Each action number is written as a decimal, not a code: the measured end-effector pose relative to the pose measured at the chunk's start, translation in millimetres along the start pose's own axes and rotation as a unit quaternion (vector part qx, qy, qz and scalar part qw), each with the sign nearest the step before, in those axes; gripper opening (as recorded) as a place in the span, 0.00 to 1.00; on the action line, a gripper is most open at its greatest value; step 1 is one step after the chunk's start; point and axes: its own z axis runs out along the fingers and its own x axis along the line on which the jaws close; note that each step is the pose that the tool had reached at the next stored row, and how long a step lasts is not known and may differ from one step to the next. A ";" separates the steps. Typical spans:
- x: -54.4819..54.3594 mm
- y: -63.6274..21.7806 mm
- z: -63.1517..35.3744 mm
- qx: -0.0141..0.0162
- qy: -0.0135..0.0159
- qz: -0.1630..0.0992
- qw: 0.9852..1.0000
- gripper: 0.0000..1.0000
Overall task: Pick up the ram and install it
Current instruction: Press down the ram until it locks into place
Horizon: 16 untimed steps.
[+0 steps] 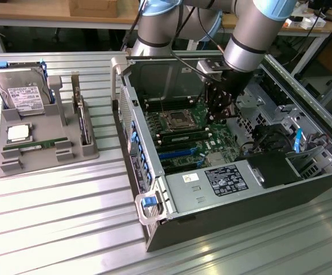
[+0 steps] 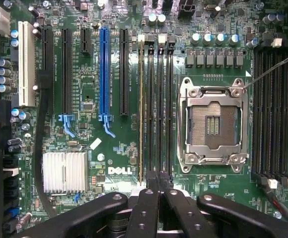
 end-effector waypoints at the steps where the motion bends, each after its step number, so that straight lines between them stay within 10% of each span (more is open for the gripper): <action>1: 0.1 0.0 0.0 0.000 0.000 0.000 1.000 0.10; 12: 11.3 -1.7 23.8 0.000 0.000 0.000 1.000 0.10; 16: 11.4 1.9 0.4 0.000 -0.001 0.000 1.000 0.10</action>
